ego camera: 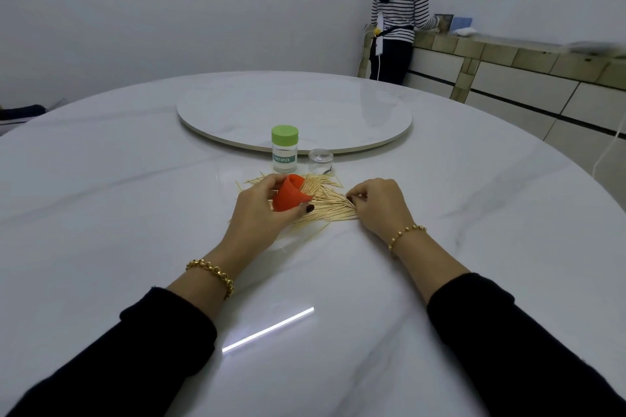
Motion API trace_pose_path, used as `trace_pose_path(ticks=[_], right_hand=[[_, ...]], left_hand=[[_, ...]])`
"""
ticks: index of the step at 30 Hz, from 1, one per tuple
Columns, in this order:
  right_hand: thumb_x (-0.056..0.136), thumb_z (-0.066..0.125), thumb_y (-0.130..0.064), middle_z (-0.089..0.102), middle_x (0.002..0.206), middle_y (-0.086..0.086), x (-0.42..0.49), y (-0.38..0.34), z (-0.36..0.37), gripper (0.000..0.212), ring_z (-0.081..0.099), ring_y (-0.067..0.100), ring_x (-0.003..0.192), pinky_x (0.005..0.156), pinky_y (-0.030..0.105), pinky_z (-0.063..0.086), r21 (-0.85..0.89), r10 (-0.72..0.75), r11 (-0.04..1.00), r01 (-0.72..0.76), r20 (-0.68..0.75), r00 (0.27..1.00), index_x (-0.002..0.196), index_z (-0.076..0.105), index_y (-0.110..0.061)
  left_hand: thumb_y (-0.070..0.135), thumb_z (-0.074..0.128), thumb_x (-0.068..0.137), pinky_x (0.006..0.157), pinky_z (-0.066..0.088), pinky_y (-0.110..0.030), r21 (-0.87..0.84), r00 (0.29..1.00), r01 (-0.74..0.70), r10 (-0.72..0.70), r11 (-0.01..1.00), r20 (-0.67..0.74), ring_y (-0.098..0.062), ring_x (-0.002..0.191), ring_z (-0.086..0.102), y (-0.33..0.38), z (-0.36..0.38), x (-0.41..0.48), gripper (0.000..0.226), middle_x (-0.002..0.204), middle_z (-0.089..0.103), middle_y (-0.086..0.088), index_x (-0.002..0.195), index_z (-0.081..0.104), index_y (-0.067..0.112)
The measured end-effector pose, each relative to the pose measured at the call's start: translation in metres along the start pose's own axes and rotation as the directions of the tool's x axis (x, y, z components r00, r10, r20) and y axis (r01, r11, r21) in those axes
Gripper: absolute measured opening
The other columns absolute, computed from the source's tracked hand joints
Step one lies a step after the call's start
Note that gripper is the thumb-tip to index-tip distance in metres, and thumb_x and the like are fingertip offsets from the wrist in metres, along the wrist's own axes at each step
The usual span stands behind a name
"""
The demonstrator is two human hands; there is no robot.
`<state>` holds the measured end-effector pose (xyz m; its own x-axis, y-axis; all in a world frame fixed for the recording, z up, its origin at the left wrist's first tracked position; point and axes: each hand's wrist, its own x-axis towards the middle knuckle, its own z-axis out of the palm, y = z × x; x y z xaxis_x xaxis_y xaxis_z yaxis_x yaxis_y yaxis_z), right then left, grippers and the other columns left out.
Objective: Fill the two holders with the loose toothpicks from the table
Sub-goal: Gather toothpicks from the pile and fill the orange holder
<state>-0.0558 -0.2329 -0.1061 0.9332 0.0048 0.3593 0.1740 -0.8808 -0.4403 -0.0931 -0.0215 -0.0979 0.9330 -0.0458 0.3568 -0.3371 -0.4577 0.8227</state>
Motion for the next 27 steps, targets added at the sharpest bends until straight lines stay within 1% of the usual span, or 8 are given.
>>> trace_pose_path(ticks=[4,7,9,13,15,18,23,27], right_hand=[[0.092,0.06,-0.023,0.073,0.093,0.006,-0.002,-0.006,-0.002,0.02,0.062,0.021,0.087,0.074,0.028,0.043,0.026,-0.013,1.0,0.013,0.002,1.0,0.096,0.076,-0.014],[0.089,0.064,-0.033,0.071,0.09,0.003,-0.003,-0.011,-0.004,0.022,0.058,0.015,0.083,0.07,0.025,0.039,0.044,-0.021,0.999,0.019,0.039,0.999,0.093,0.077,-0.016],[0.087,0.066,-0.032,0.07,0.089,0.003,-0.003,-0.012,-0.004,0.02,0.057,0.014,0.082,0.069,0.025,0.039,0.019,-0.022,1.0,0.021,0.051,0.998,0.092,0.077,-0.016],[0.089,0.065,-0.022,0.069,0.093,0.005,-0.005,-0.011,-0.004,0.015,0.06,0.02,0.089,0.073,0.029,0.045,-0.047,-0.021,0.999,0.022,0.025,0.999,0.093,0.076,-0.013],[0.09,0.063,-0.021,0.069,0.093,0.006,-0.005,-0.01,-0.006,0.016,0.06,0.022,0.09,0.073,0.029,0.043,-0.065,-0.022,0.998,0.022,0.006,1.0,0.094,0.076,-0.012],[0.092,0.06,-0.021,0.068,0.095,0.007,-0.005,-0.01,-0.007,0.019,0.058,0.022,0.092,0.071,0.026,0.037,-0.093,-0.024,0.995,0.024,0.002,1.0,0.097,0.075,-0.011],[0.093,0.057,-0.019,0.067,0.098,0.007,-0.002,-0.006,-0.005,0.02,0.057,0.023,0.094,0.074,0.028,0.039,-0.09,-0.012,0.996,0.013,0.007,1.0,0.099,0.074,-0.011],[0.092,0.057,-0.016,0.066,0.094,0.007,-0.001,-0.006,-0.006,0.018,0.058,0.023,0.09,0.073,0.03,0.041,-0.072,-0.025,0.997,0.022,-0.031,0.999,0.094,0.075,-0.011]], left_hand=[[0.032,0.08,0.072,0.077,0.042,-0.009,0.005,1.0,-0.002,0.002,1.0,0.001,-0.008,0.105,0.054,0.001,0.0,0.0,0.059,0.115,0.059,0.007,0.124,0.056,0.02],[0.033,0.08,0.072,0.077,0.042,-0.009,0.005,1.0,-0.003,0.003,1.0,-0.002,-0.008,0.104,0.054,0.001,0.0,0.0,0.057,0.114,0.059,0.008,0.123,0.057,0.02],[0.032,0.081,0.072,0.077,0.042,-0.01,0.01,1.0,-0.004,0.004,1.0,-0.005,-0.008,0.104,0.054,0.001,0.0,0.0,0.057,0.114,0.059,0.007,0.123,0.057,0.021],[0.032,0.081,0.072,0.074,0.04,-0.006,0.011,1.0,-0.003,0.003,1.0,-0.006,-0.007,0.102,0.054,0.002,0.0,-0.001,0.057,0.112,0.059,0.009,0.122,0.057,0.021],[0.032,0.081,0.072,0.075,0.041,-0.007,0.006,1.0,-0.002,0.002,1.0,-0.005,-0.007,0.103,0.054,0.002,0.0,-0.001,0.056,0.112,0.059,0.009,0.121,0.057,0.022],[0.032,0.081,0.072,0.074,0.041,-0.006,0.001,1.0,-0.001,0.001,1.0,-0.003,-0.007,0.103,0.055,0.002,0.0,-0.001,0.055,0.112,0.06,0.008,0.121,0.057,0.022],[0.032,0.081,0.072,0.072,0.042,-0.005,0.012,1.0,0.003,-0.003,1.0,0.003,-0.007,0.104,0.055,0.0,0.0,-0.001,0.058,0.115,0.06,0.007,0.123,0.056,0.021],[0.032,0.081,0.072,0.074,0.041,-0.007,0.01,1.0,0.004,-0.004,1.0,0.005,-0.008,0.104,0.055,0.0,0.0,-0.001,0.057,0.114,0.061,0.006,0.123,0.057,0.021]])
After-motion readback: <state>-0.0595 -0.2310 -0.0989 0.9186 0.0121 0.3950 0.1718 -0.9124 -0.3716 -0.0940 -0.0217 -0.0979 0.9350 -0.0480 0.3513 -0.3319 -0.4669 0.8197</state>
